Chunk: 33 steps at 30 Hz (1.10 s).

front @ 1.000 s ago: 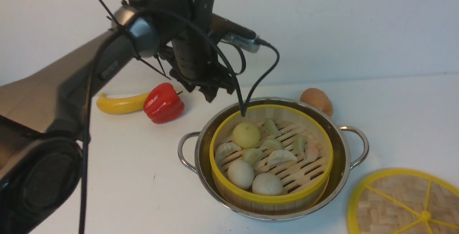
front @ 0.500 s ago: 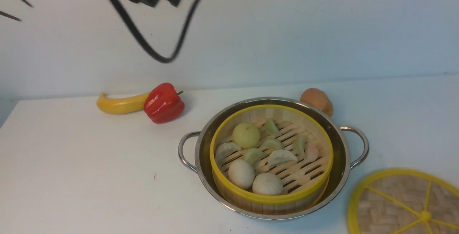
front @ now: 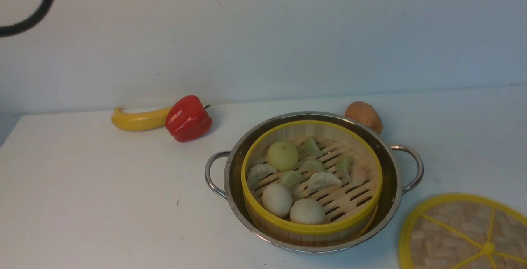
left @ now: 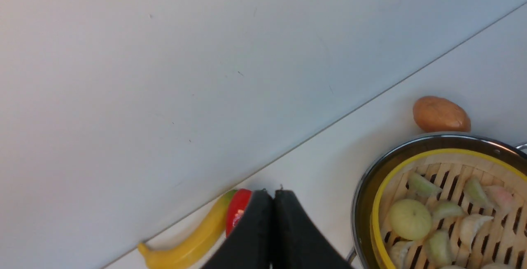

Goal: Place the steamer in the pot on the white table, and put the lid on the steamer.
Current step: 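Move the gripper down to the bamboo steamer lid and grasp its center knob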

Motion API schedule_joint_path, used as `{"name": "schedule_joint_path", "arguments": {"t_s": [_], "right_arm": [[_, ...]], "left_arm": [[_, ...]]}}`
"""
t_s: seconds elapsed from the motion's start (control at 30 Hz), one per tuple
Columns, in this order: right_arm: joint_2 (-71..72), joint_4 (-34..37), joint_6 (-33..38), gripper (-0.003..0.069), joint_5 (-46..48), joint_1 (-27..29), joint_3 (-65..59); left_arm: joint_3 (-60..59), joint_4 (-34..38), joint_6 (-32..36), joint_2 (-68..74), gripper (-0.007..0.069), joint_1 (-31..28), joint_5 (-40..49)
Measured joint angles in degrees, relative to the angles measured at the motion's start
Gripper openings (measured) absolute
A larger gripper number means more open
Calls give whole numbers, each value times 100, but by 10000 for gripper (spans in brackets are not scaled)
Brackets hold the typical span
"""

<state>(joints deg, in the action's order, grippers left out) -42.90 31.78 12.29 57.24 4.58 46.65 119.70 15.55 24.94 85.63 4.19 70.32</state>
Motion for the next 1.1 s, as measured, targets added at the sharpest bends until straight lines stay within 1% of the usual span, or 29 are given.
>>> {"name": "schedule_joint_path", "arguments": {"t_s": [0.1, 0.13, 0.17, 0.2, 0.27, 0.33, 0.43, 0.47, 0.53, 0.63, 0.67, 0.7, 0.8, 0.87, 0.93, 0.97, 1.03, 1.1], "right_arm": [[-871, -288, 7, 244, 775, 0, 536], [-987, -329, 7, 244, 847, 0, 601], [-1406, -471, 7, 244, 1078, 0, 813], [-1454, -485, 7, 244, 1078, 0, 834], [-1999, -648, 7, 244, 1227, 0, 1010], [-2134, -707, 7, 244, 1233, 0, 1028], [-2389, -954, 7, 244, 1175, 0, 1041], [-2411, -1026, 7, 244, 1130, 0, 1041], [-2421, -1085, 7, 244, 1059, 0, 1043], [-2421, -1136, -39, 244, 995, 0, 1048], [-2421, -1149, -47, 244, 990, 0, 1048], [-2445, -1230, -78, 244, 956, 0, 1048], [-2558, -1506, -256, 244, 933, -111, 1048], [-2663, -1695, -348, 244, 926, -262, 1054], [-2839, -1936, -438, 244, 926, -536, 1054], [-2984, -2116, -518, 244, 926, -777, 1054], [-3119, -2357, -611, 244, 933, -1017, 1054], [-3296, -2667, -857, 244, 965, -1374, 1054]], "left_arm": [[0, 26, 113, -295, -21, -133, 0], [0, 26, 113, -295, -21, -133, 0], [0, 26, 149, -492, -21, -169, 0], [0, 26, 149, -492, -21, -176, 0], [-119, 20, 199, -898, -21, -183, 0], [-271, 8, 211, -1083, -21, -183, -11], [-1334, -210, 198, -1951, -21, -183, -317], [-1964, -371, 132, -2319, -21, -183, -588], [-2753, -524, -70, -2837, -21, -183, -1038], [-4098, -733, -569, -3745, -21, -183, -1969], [-4302, -750, -644, -3875, -21, -183, -2103], [-5082, -789, -950, -4351, -21, -183, -2611], [-6471, -805, -1513, -5098, -21, -183, -3264], [-6980, -805, -1749, -5358, -21, -183, -3376], [-7432, -818, -1908, -5579, -21, -183, -3399], [-7660, -834, -1955, -5690, -21, -183, -3405], [-7878, -841, -2001, -5792, -21, -183, -3409], [-8047, -846, -2013, -5868, -20, -183, -3411]]}}
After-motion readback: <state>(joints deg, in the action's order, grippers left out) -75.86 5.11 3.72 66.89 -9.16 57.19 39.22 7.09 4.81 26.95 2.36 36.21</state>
